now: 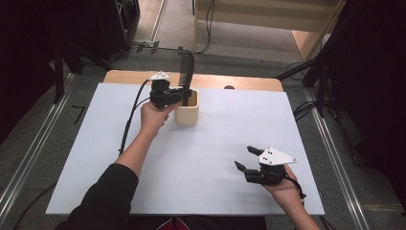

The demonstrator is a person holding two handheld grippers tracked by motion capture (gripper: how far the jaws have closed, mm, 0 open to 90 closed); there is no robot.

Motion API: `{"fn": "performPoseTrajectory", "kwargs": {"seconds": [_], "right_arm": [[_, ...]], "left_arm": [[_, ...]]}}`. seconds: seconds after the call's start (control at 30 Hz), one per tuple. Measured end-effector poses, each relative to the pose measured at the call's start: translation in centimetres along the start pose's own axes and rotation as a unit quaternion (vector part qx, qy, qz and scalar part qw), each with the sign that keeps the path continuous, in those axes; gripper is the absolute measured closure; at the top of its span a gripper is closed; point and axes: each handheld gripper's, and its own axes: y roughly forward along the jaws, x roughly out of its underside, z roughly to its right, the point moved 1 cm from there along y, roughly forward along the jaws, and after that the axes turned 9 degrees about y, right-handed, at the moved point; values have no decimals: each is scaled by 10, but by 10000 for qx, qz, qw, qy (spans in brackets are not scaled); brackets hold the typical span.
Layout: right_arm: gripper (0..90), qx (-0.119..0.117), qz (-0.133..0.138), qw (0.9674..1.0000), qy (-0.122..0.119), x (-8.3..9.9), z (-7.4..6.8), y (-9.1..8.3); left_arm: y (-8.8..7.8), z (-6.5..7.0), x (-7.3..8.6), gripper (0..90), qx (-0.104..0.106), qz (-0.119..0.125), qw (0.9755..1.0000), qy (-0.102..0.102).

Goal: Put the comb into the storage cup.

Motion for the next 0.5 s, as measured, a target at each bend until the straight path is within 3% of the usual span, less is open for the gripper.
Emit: {"fn": "performPoseTrajectory", "kwargs": {"seconds": [0.03, 0.1, 0.17, 0.27, 0.5], "right_arm": [[295, 7, 9, 10000, -33, 0, 0, 0], [296, 6, 1, 10000, -15, 0, 0, 0], [296, 4, 2, 10000, -39, 0, 0, 0], [296, 11, -2, 10000, -21, 0, 0, -1], [296, 19, 0, 10000, -33, 0, 0, 0]], "left_arm": [[-1, 0, 0, 688, 53, 11, 10000, -28], [-4, -1, -2, 474, -85, -27, 10000, -3], [-9, -3, -4, 338, -72, 14, 9999, -124], [-17, -7, -7, 307, 0, 2, 9996, -288], [-29, -6, -9, 307, 96, -190, 9992, -343]]}}
